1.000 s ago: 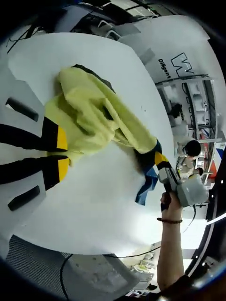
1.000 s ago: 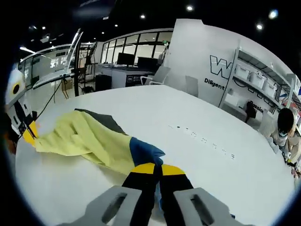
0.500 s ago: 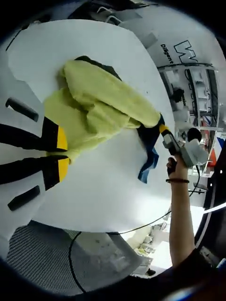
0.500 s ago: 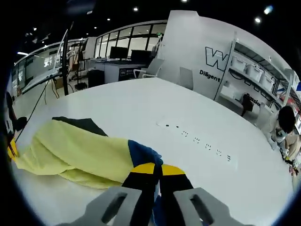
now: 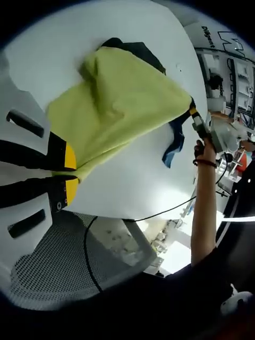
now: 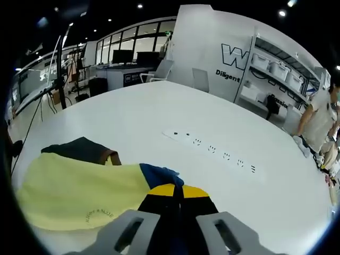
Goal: Fold the garment on the visible template until the final outline fits inside the template.
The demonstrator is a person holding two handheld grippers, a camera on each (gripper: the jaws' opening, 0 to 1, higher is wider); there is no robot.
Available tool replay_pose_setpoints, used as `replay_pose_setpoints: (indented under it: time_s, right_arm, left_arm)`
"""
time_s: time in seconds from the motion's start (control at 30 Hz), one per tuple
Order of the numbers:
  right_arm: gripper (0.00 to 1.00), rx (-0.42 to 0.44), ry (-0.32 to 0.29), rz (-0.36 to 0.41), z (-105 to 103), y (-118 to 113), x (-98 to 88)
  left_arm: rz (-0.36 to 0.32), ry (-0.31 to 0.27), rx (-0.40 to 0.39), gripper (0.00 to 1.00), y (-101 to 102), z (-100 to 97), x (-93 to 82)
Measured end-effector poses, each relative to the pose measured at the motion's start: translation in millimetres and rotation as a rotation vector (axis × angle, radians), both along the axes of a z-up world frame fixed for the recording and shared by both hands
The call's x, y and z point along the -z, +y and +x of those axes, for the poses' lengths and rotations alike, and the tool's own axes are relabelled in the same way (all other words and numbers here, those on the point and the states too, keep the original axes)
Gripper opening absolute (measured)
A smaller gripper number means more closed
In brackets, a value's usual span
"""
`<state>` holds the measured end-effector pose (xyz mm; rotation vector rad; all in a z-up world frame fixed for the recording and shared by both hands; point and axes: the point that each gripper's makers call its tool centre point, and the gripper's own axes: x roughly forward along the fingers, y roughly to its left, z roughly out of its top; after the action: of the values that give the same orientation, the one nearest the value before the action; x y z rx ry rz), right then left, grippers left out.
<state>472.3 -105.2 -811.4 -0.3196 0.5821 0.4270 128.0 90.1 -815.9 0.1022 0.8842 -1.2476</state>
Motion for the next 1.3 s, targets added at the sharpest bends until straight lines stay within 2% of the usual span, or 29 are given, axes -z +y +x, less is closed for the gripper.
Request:
replay_pose_setpoints:
  time_s: [0.1,0.13,0.2,0.23,0.27,0.3,0.37,0.4,0.43,0.47,0.5,0.57,0.63,0.67,0.73,0.77,0.83,0.87,0.93,0.97,1.0,1.13,1.27,1.3]
  right_arm:
    - [0.0,-0.003,-0.002,0.002,-2,2,-0.8]
    - [0.0,-0.018,-0.008,0.004,-4,6,-1.5]
    - [0.0,-0.011,-0.006,0.014,-8,8,-2.6]
    - [0.0,-0.008,-0.005,0.016,-10,8,-2.7]
    - [0.04,-0.003,-0.006,0.027,-14,8,-2.5]
    - [0.1,0.0,-0.004,0.06,-19,11,-2.5]
    - [0.17,-0.008,-0.004,0.09,-28,14,-1.9]
    - [0.19,-0.017,-0.007,0.094,-31,15,-1.9]
    - [0.22,-0.032,-0.019,0.112,-42,18,-1.8]
    - [0.25,-0.035,-0.012,0.114,-49,19,0.3]
    - [0.28,-0.044,-0.002,0.119,-53,20,3.9]
    - [0.29,-0.055,0.012,0.147,-68,25,8.5]
    - [0.27,-0.06,0.022,0.167,-81,29,13.6]
    - [0.27,-0.092,0.037,0.174,-90,35,16.6]
    - [0.29,-0.102,0.034,0.189,-97,39,17.6]
    - [0.3,-0.107,0.04,0.195,-102,41,18.9]
    - [0.3,-0.095,0.051,0.23,-111,44,19.2]
    - [0.3,-0.093,0.052,0.24,-114,46,19.0]
    - [0.3,-0.089,0.054,0.262,-122,50,17.3]
    - [0.3,-0.098,0.053,0.274,-128,56,16.0]
    - [0.3,-0.102,0.051,0.276,-134,60,14.8]
    - [0.29,-0.117,0.051,0.321,-151,79,8.3]
    - [0.26,-0.153,0.035,0.351,-175,106,-3.5]
    - [0.27,-0.159,0.032,0.358,-178,110,-4.7]
  left_arm:
    - [-0.018,0.003,-0.002,0.04,-6,1.0,-3.2]
    - [-0.054,-0.026,-0.039,0.04,-10,10.2,-8.6]
    - [-0.07,-0.085,-0.092,0.04,-8,26.2,-15.9]
    - [-0.107,-0.108,-0.121,0.04,-8,34.3,-24.5]
    - [-0.134,-0.15,-0.166,0.04,-7,45.9,-32.8]
    - [-0.144,-0.158,-0.191,0.04,-6,51.1,-36.3]
    - [-0.151,-0.172,-0.213,0.04,-3,57.4,-40.1]
    - [-0.142,-0.234,-0.26,0.04,2,71.2,-42.8]
    - [-0.135,-0.243,-0.319,0.04,8,81.6,-44.1]
    - [-0.134,-0.257,-0.341,0.04,10,86.1,-45.2]
    - [-0.14,-0.29,-0.388,0.04,15,95.9,-48.6]
    - [-0.112,-0.326,-0.462,0.04,25,110.2,-48.6]
    - [-0.083,-0.367,-0.473,0.04,29,117.4,-48.3]
    - [-0.076,-0.358,-0.501,0.04,30,121.0,-47.2]
    - [-0.079,-0.358,-0.493,0.04,28,122.1,-47.3]
    - [-0.053,-0.383,-0.525,0.04,32,128.6,-46.6]
    - [-0.015,-0.403,-0.52,0.04,34,132.4,-43.8]
    - [0.008,-0.418,-0.563,0.04,41,140.6,-41.9]
    - [0.007,-0.42,-0.567,0.04,42,146.3,-40.7]
    - [0.035,-0.431,-0.615,0.04,49,153.4,-39.4]
    - [0.054,-0.441,-0.599,0.04,48,155.7,-37.8]
    - [0.072,-0.452,-0.626,0.04,54,165.3,-35.0]
    - [0.152,-0.406,-0.71,0.04,68,169.0,-25.9]
    - [0.151,-0.411,-0.702,0.04,67,169.6,-25.9]
